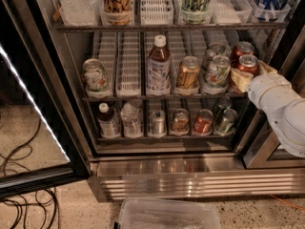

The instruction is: Pick coke can from middle shelf of fridge

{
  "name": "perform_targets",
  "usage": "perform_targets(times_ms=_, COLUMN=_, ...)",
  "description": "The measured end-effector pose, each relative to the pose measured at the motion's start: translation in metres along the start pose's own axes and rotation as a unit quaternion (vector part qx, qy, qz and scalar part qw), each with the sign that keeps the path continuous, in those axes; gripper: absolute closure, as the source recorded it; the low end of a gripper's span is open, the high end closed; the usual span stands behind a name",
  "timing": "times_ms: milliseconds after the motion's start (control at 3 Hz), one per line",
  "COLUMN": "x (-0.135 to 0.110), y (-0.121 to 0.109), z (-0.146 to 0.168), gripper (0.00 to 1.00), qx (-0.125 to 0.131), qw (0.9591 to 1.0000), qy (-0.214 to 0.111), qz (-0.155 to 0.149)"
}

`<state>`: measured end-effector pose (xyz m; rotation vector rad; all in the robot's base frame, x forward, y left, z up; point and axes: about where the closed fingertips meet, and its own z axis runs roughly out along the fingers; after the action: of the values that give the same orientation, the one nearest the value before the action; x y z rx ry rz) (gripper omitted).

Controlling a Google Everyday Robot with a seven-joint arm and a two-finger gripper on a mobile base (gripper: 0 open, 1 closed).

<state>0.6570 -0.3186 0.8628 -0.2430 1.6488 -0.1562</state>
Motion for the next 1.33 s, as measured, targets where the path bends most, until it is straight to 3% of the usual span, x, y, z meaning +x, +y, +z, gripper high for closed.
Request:
perform_targets(times_ms=667, x=0.0, y=0.0, z=0.0, gripper=0.95, qx=0.0, qw=1.0, qy=0.0, qz=0.0)
perform_targets(times_ms=1000, x=-0.017, y=-0.001, z=-0.002, gripper=1.0, qx=0.0, qw=0.9998, qy=-0.02, qz=0.003)
perform_targets(times_ms=1333, x=-0.044, y=-0.001, z=-0.012, gripper=1.0, qx=-0.016, qw=0.9983, qy=-0.054, qz=0.019)
